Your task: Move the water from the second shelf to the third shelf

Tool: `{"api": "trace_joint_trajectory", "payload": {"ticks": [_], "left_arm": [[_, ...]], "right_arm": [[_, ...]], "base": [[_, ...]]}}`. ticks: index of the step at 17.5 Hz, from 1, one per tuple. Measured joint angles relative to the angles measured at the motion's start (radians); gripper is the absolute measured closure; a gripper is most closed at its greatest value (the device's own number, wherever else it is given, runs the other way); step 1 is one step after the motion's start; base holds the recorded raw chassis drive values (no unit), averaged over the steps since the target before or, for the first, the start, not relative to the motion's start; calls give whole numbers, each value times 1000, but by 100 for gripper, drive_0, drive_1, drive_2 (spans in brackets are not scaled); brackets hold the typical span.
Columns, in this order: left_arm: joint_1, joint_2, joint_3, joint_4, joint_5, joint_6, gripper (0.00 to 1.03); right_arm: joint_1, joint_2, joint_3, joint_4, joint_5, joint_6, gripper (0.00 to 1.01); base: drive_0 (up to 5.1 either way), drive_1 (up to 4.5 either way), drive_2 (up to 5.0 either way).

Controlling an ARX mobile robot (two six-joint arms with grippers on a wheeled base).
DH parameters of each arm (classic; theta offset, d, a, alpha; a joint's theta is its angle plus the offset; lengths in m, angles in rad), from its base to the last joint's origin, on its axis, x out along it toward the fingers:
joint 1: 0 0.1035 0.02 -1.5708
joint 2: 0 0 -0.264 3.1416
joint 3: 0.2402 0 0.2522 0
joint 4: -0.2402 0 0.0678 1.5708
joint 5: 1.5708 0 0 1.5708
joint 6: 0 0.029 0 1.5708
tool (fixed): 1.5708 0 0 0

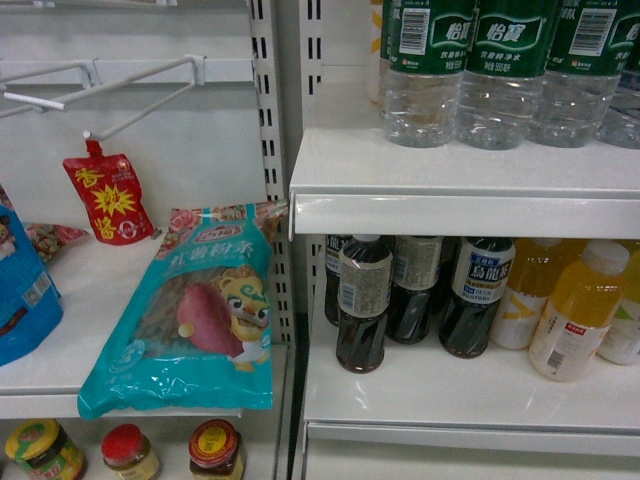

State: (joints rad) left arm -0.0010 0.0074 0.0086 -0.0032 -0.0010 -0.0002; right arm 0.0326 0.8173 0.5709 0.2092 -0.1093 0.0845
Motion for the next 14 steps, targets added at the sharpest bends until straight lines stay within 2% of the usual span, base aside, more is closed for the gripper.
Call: {"api": "trace_joint_trajectory", "payload": {"ticks": [3, 8, 11, 14], "left_arm": [[0, 0, 0, 0, 0, 0, 5], [0, 0, 0, 0, 0, 0, 5], [0, 0, 0, 0, 0, 0, 5], [0, 0, 0, 0, 0, 0, 5]], "right_arm": [[-16, 131, 72, 34, -18, -6, 58], [-15, 298, 168, 76, -24, -6, 58], [-15, 496, 309, 77, -12, -3, 58], [-15, 530, 330, 85, -11, -2, 58]], "base": [[0, 0, 0], [0, 0, 0], [0, 0, 0], [0, 0, 0]]}}
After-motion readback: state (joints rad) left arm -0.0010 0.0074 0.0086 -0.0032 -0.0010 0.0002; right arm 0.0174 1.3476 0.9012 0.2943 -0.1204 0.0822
